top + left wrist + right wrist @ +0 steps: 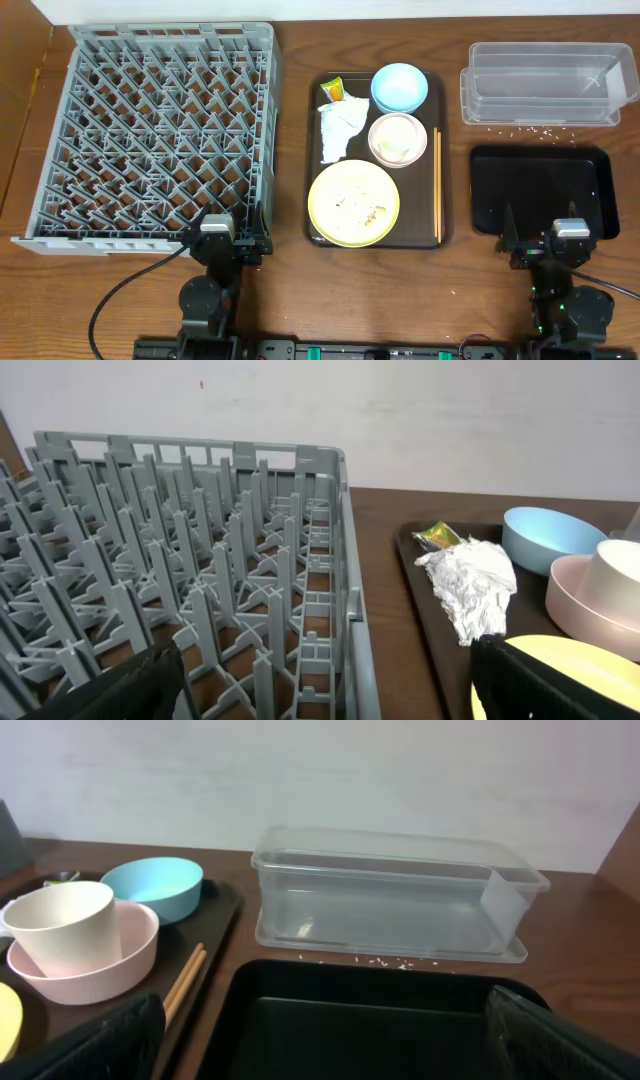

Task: Sort waste into correct bins and load items into the dishwasher
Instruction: 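Move the left gripper from rest toward the cream cup on the tray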

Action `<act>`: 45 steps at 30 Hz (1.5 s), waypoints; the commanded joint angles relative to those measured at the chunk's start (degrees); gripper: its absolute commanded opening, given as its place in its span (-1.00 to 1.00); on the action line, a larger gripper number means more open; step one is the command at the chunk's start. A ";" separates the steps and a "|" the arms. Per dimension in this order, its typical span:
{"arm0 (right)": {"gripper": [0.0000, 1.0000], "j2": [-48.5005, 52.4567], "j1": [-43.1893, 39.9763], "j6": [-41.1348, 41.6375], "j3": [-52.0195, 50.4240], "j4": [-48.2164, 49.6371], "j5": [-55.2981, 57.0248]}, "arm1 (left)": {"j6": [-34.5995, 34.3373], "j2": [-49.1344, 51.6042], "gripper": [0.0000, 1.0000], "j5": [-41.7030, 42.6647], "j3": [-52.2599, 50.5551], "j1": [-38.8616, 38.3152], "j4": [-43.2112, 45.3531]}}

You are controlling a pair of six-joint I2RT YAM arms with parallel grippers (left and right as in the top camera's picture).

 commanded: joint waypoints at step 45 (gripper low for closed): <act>0.99 -0.39 -0.48 -0.87 -0.07 -0.24 -0.24 | 8.37 3.93 0.85 10.14 3.41 -0.28 28.28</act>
